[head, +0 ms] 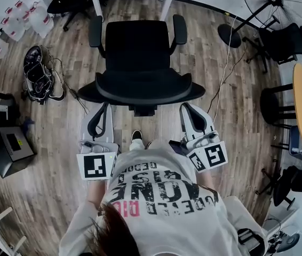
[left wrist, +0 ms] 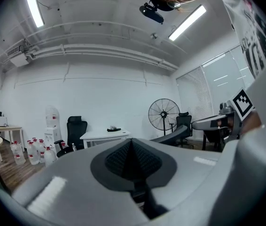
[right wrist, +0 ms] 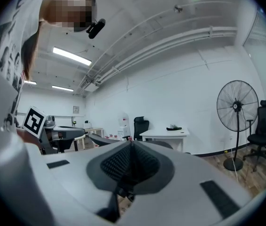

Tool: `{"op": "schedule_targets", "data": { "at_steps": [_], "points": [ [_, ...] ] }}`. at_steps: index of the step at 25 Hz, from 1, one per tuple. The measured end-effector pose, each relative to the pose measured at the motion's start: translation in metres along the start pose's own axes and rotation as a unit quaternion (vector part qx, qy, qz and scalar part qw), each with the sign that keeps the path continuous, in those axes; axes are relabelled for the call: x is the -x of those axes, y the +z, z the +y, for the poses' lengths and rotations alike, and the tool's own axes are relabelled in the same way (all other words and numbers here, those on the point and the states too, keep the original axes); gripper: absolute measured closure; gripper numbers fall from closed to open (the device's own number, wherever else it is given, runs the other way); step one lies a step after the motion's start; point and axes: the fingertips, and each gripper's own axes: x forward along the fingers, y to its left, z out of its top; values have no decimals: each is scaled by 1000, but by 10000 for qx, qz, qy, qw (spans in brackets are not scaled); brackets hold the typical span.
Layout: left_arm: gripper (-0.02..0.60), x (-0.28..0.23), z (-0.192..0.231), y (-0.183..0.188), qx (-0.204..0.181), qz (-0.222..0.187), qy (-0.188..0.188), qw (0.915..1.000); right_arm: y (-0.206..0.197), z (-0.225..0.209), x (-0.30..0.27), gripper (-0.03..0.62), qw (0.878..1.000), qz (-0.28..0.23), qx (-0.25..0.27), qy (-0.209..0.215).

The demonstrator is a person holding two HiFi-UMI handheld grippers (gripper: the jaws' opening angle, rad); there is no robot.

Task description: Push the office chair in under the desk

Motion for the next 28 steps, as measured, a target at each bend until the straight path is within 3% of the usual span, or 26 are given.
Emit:
{"op": "schedule_targets", "data": {
  "at_steps": [23,28],
  "points": [
    [569,-3,6,-10,6,217,302,9993,-14,-36,-5,569,9996,251,18,-100],
    [569,1,16,-30,-275,698,272,9968,-26,-43,-2,569,9969,612,498,-42]
  ]
}}
